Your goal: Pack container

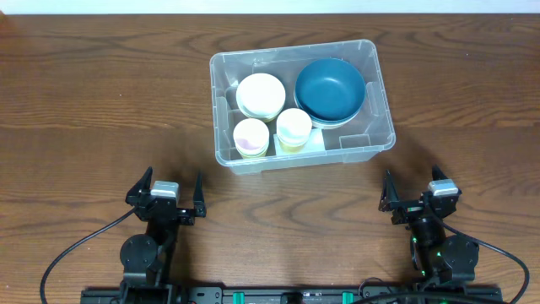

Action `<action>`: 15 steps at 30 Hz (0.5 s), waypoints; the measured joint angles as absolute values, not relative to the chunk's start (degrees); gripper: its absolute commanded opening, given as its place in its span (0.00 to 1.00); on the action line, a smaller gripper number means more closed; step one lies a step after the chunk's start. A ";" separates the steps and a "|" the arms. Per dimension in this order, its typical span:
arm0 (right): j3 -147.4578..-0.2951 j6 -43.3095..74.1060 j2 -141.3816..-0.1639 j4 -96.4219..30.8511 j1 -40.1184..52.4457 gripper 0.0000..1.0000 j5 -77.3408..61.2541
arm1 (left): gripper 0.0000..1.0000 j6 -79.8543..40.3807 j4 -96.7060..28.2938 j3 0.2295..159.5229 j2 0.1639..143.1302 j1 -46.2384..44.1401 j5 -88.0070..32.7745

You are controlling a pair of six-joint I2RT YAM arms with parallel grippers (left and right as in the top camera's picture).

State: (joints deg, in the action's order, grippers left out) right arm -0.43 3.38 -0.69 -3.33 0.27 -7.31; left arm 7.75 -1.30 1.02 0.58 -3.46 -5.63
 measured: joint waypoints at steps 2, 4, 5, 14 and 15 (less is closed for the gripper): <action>-0.43 3.36 -0.69 -3.33 0.27 0.99 -7.31 | 0.98 7.75 -1.30 1.02 0.58 -3.46 -5.63; -0.43 3.36 -0.69 -3.33 0.27 0.99 -7.31 | 0.98 7.75 -1.30 1.02 0.58 -3.46 -5.63; -0.43 3.36 -0.69 -3.33 0.27 0.99 -7.33 | 0.98 7.75 -1.28 1.02 0.58 -3.46 -5.63; -0.43 3.36 -0.69 -3.33 0.27 0.99 -7.31 | 0.98 7.75 -1.30 1.02 0.58 -3.46 -5.61; -0.43 3.36 -0.69 -3.33 0.27 0.99 -7.33 | 0.98 7.75 -1.30 1.02 0.58 -3.46 -5.61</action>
State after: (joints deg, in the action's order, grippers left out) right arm -0.43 3.36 -0.69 -3.33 0.27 -7.33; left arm 7.75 -1.30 1.02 0.58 -3.46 -5.61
